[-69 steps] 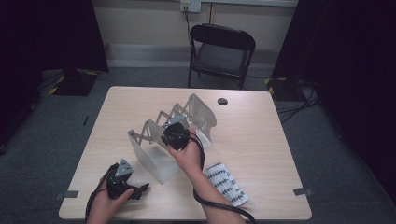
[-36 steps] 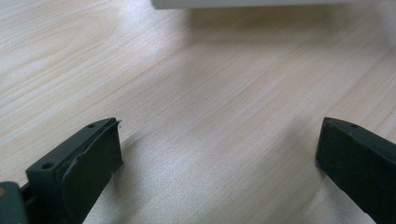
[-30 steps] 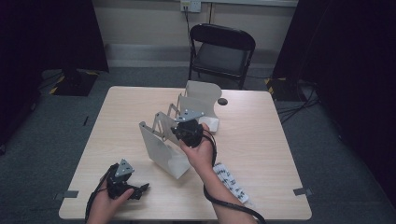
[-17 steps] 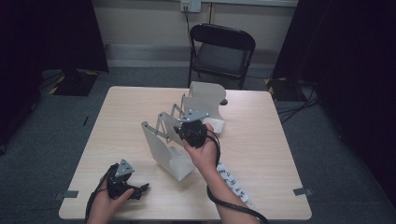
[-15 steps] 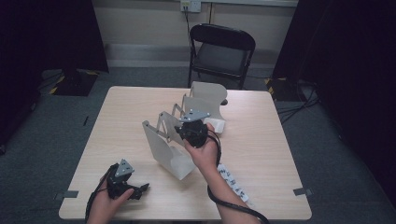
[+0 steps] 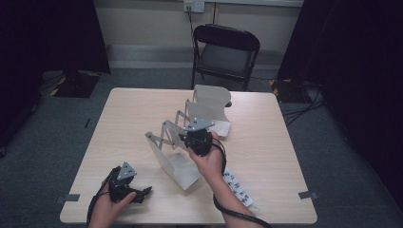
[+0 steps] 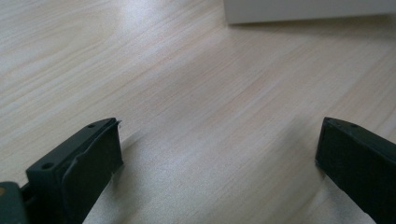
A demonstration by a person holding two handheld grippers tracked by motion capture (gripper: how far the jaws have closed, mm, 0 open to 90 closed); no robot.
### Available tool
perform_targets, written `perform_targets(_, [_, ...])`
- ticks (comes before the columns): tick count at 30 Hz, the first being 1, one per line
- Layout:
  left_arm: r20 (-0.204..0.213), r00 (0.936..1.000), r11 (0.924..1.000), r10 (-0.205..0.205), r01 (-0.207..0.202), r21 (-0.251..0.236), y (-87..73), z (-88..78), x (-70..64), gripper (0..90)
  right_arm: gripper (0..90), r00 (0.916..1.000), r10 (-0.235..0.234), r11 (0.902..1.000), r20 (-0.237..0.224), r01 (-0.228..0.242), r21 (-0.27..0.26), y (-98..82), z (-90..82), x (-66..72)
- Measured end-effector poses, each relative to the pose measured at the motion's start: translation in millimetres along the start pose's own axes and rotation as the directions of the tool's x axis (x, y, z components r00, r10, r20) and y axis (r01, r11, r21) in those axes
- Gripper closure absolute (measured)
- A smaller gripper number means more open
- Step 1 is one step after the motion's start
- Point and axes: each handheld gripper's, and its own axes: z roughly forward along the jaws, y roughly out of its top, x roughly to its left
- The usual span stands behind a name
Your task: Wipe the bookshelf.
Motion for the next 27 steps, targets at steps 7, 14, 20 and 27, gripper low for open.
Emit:
perform_targets(7, [0.000,1.0000,1.0000,0.002,-0.002,0.002,0.0,-0.1,0.1,0.0,89.5,0.9999,0.010,0.9998,-0.007,-0.010,-0.017,-11.7,0.7,0.0])
perform_targets(14, [0.000,1.0000,1.0000,0.002,-0.002,0.002,0.0,-0.1,0.1,0.0,88.7,0.9991,0.040,0.9984,-0.016,-0.039,0.041,-20.9,0.7,-4.3])
perform_targets(20, [0.000,1.0000,1.0000,0.001,-0.001,0.002,0.0,-0.1,0.1,0.0,85.0,0.9994,0.031,0.9930,-0.013,-0.030,0.114,-13.2,1.8,-6.2])
perform_targets(27, [0.000,1.0000,1.0000,0.002,-0.002,0.001,0.0,-0.1,0.1,0.0,79.0,0.9981,0.049,0.9848,-0.037,-0.042,0.169,-1.3,0.8,-8.2])
